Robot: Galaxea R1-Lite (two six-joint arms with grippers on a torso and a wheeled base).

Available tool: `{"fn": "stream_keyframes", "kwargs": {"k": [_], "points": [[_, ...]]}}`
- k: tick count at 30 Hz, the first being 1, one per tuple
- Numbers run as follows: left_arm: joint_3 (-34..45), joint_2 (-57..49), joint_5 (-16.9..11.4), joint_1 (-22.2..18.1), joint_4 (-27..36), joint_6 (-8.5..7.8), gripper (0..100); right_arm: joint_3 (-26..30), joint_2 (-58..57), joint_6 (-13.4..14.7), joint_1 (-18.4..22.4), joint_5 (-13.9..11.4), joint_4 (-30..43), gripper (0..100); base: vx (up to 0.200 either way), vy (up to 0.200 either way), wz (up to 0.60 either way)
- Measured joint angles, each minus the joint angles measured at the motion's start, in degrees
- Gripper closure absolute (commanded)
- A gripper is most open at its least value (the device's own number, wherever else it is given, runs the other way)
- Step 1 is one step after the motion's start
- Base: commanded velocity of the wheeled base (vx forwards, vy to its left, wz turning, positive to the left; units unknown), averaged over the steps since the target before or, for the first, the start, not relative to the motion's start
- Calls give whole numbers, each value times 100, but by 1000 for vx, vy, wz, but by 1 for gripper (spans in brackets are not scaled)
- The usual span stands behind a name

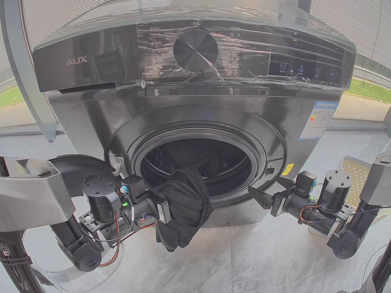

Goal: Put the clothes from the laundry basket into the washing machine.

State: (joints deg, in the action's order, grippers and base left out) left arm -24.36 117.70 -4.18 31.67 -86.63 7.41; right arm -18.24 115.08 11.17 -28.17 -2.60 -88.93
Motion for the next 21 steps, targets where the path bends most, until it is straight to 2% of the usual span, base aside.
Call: {"fn": "stream_keyframes", "kwargs": {"k": [7, 14, 17, 21], "points": [[-177, 44, 0, 115, 0, 27, 100, 149, -59, -4, -104, -2, -5, 0, 0, 0, 0], [-708, 261, -22, 197, 2, 41, 100, 421, -174, -26, -488, -27, 4, 0, 0, 0, 0], [-1064, 503, 104, 228, 2, 61, 100, 525, -193, -35, -697, -27, 6, 0, 0, 0, 0], [-1417, 783, 334, 352, 11, 208, 100, 664, -212, -50, -967, -24, 9, 0, 0, 0, 0]]}}
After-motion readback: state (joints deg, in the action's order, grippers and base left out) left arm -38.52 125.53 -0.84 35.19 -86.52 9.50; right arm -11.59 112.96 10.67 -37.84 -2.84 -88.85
